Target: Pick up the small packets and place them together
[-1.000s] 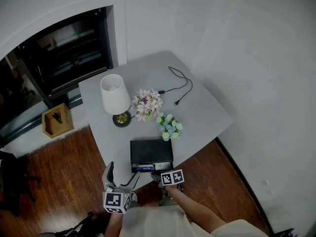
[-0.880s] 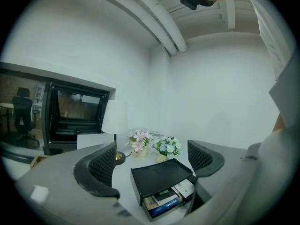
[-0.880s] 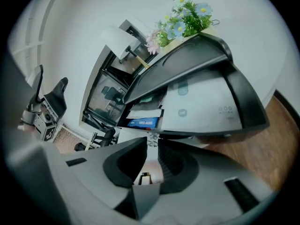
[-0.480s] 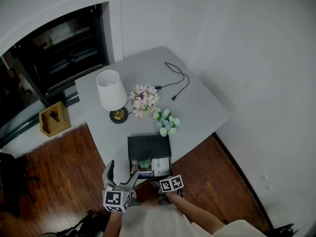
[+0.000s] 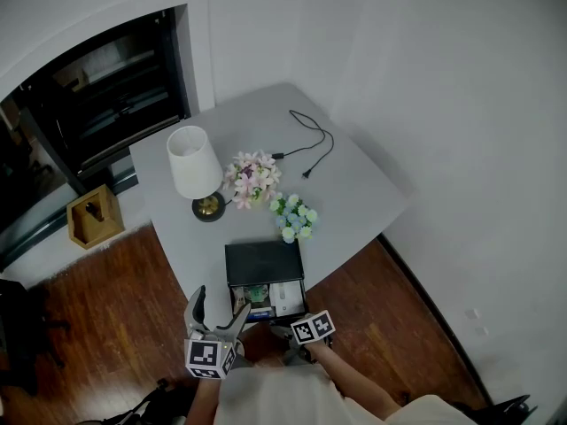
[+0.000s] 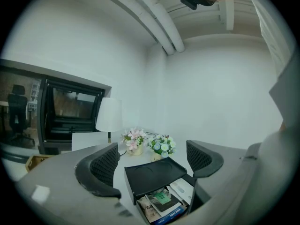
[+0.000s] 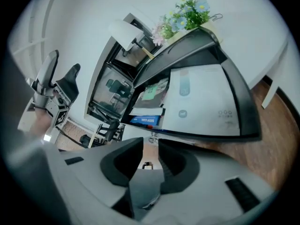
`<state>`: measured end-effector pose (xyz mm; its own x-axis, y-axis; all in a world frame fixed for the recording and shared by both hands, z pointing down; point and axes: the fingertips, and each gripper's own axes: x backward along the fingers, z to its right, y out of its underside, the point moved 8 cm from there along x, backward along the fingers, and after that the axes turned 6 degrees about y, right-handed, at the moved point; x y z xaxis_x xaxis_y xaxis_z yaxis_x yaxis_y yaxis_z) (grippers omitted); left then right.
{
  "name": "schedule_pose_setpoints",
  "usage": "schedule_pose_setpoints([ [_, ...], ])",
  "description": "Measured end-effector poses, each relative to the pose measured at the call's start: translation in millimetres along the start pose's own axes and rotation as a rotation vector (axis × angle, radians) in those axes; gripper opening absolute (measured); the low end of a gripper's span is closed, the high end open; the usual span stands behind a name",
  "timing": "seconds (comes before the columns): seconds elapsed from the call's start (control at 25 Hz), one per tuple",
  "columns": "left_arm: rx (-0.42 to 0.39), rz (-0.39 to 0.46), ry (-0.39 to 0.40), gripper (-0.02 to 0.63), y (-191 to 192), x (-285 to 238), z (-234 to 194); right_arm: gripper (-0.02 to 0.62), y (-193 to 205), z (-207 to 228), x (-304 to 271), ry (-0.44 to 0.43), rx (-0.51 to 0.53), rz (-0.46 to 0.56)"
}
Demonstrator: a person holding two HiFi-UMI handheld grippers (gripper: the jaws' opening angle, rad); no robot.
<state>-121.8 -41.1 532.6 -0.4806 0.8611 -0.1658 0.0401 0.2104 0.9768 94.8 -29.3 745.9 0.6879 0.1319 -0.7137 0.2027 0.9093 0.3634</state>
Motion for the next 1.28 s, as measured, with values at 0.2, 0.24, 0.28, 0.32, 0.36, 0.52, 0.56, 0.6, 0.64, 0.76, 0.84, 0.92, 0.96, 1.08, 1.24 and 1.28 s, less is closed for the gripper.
schedule_pose_setpoints([
  [0.2, -0.017, 0.000, 0.012, 0.443, -5.1, -1.8, -1.2, 0.113, -17.9, -13.1, 57.8, -0.103, 0.095, 0.206],
  [0.24, -0.018, 0.002, 0.013, 0.443, -6.0, -1.8, -1.6, 0.113, -27.4, -17.4, 73.8, -0.114, 0.105, 0.304],
  [0.28, -0.020, 0.006, 0.014, 0.443, -7.6, -2.0, -2.0, 0.112, -38.4, -21.6, 90.5, -0.124, 0.109, 0.410],
  [0.32, -0.022, 0.013, 0.014, 0.443, -9.5, -2.4, -2.2, 0.112, -50.2, -25.3, 107.0, -0.133, 0.107, 0.516],
  [0.36, -0.024, 0.021, 0.012, 0.443, -11.3, -3.0, -2.3, 0.112, -62.1, -27.9, 123.0, -0.138, 0.101, 0.615],
  [0.52, -0.038, 0.041, 0.012, 0.443, -18.3, -6.8, -1.6, 0.114, -101.2, -34.5, 175.6, -0.039, 0.170, 0.879],
  [0.56, -0.042, 0.045, 0.012, 0.443, -20.8, -7.8, -1.7, 0.115, -109.1, -38.0, 184.6, 0.012, 0.222, 0.912],
  [0.6, -0.048, 0.049, 0.012, 0.443, -23.5, -8.7, -1.9, 0.118, -116.5, -42.5, 191.6, 0.064, 0.277, 0.937],
  [0.64, -0.054, 0.053, 0.012, 0.443, -26.4, -9.6, -2.3, 0.138, -123.2, -47.4, 196.7, 0.114, 0.326, 0.957],
  [0.76, -0.058, 0.079, 0.010, 0.453, -34.5, -11.3, -3.3, 0.409, -136.7, -59.7, 205.7, 0.281, 0.450, 1.009],
  [0.84, -0.054, 0.120, 0.001, 0.467, -40.3, -9.7, -4.1, 0.470, -139.4, -67.3, 207.1, 0.361, 0.529, 1.018],
  [0.92, -0.056, 0.141, -0.009, 0.494, -46.5, -8.8, -5.6, 0.472, -140.9, -74.7, 207.0, 0.362, 0.568, 1.025],
  [0.96, -0.055, 0.142, -0.012, 0.499, -48.5, -9.1, -6.6, 0.472, -141.7, -78.0, 206.6, 0.347, 0.581, 1.029],
  [1.08, -0.047, 0.121, -0.025, 0.503, -49.5, -11.0, -9.9, 0.471, -142.0, -84.6, 203.8, 0.302, 0.617, 1.022],
  [1.24, -0.028, 0.127, -0.053, 0.500, -47.2, -9.8, -12.8, 0.437, -138.7, -87.1, 197.7, 0.247, 0.642, 0.964],
  [1.28, -0.024, 0.136, -0.057, 0.500, -46.9, -8.6, -13.4, 0.437, -137.7, -87.4, 194.6, 0.238, 0.655, 0.936],
])
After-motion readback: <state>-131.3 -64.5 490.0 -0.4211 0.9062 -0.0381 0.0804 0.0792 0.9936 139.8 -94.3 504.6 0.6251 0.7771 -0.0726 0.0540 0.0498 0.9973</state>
